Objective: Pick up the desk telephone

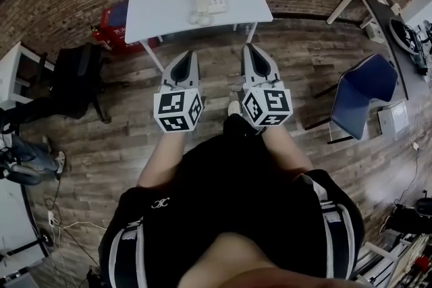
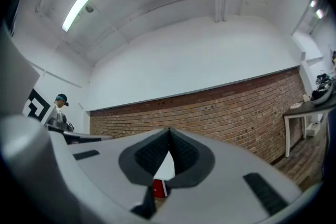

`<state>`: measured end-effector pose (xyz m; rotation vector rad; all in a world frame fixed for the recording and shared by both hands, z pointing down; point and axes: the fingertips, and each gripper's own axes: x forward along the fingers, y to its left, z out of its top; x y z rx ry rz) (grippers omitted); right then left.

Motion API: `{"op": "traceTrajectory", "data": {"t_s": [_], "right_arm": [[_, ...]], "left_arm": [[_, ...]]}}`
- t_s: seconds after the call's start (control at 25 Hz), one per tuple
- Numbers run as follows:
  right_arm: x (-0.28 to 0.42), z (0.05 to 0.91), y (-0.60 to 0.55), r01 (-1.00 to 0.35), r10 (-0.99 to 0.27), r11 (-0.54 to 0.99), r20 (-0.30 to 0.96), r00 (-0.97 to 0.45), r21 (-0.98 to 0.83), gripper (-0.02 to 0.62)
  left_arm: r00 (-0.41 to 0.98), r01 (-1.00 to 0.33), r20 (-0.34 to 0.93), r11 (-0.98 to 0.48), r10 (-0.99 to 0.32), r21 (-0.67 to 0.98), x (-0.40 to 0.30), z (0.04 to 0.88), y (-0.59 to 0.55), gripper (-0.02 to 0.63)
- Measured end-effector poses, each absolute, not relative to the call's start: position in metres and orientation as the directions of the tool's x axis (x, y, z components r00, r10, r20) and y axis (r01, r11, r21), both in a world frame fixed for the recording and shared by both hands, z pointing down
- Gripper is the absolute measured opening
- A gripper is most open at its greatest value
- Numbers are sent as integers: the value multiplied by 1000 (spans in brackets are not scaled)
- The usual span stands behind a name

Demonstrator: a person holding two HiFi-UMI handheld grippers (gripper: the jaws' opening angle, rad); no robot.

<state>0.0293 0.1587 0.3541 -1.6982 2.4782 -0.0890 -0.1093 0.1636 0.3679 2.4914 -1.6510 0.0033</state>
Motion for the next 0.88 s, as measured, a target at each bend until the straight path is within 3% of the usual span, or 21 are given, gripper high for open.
{"op": "traceTrajectory", "data": {"t_s": [0.88], "right_arm": [[57,388,-24,-901,-926,377,-51,-375,-214,-2]], "left_arm": [[368,-929,160,-356,-916,97,-85,399,-9,2]]}}
